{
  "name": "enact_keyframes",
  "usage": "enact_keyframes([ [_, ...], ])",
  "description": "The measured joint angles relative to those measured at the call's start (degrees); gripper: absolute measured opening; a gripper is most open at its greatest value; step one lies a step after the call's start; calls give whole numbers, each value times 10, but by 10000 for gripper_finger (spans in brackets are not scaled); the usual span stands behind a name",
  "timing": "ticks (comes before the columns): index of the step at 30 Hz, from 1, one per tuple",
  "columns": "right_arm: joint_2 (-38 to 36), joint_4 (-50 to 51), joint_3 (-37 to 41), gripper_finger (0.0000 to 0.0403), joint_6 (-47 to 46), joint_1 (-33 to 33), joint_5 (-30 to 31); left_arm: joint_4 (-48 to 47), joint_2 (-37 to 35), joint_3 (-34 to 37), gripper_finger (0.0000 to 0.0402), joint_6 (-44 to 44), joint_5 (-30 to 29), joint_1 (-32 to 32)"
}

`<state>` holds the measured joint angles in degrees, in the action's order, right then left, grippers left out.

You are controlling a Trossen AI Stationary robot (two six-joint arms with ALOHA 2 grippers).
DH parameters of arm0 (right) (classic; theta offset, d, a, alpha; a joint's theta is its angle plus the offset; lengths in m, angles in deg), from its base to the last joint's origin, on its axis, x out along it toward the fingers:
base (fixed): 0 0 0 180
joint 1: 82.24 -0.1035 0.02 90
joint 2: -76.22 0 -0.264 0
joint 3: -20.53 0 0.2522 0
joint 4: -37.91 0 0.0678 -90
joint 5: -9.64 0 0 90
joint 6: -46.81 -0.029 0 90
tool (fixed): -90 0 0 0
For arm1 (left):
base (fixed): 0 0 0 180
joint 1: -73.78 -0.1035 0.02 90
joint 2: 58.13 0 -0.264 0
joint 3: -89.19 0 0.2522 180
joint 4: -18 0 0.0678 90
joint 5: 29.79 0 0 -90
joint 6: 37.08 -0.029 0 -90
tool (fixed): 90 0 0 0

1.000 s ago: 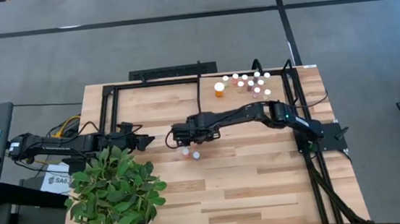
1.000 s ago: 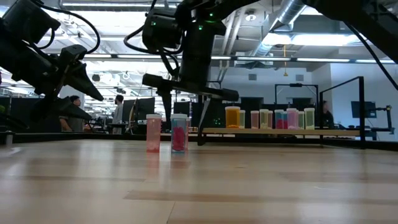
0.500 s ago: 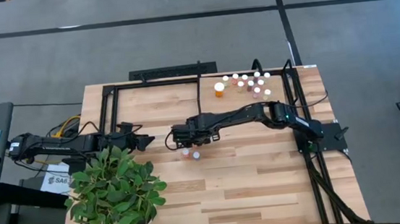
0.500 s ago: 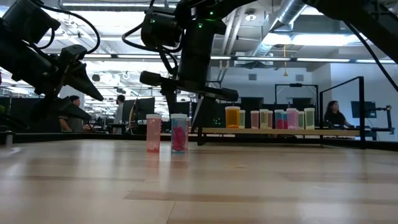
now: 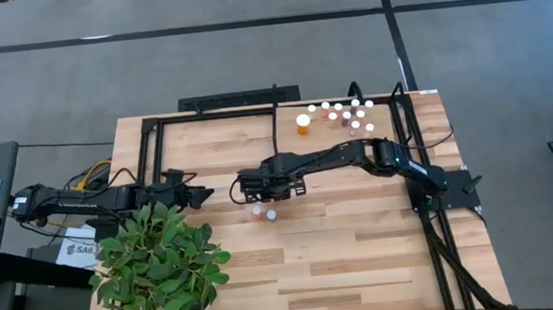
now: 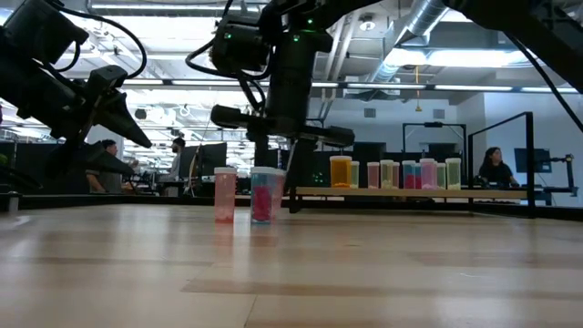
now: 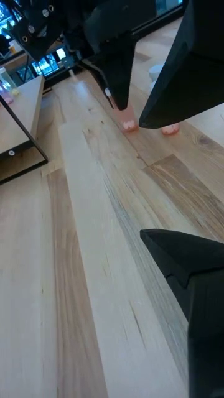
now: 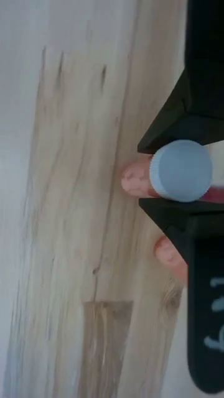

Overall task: Pick and place medicine bottles onto shelf by color
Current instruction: Put the pink pill bottle on the shelf

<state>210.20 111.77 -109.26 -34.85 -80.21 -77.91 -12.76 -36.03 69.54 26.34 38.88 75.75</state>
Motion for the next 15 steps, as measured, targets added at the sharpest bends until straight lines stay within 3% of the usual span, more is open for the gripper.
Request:
enact_keyframes([
  [15, -99, 171, -26, 128, 4, 54, -11, 0, 0, 0, 265, 0, 0, 0],
])
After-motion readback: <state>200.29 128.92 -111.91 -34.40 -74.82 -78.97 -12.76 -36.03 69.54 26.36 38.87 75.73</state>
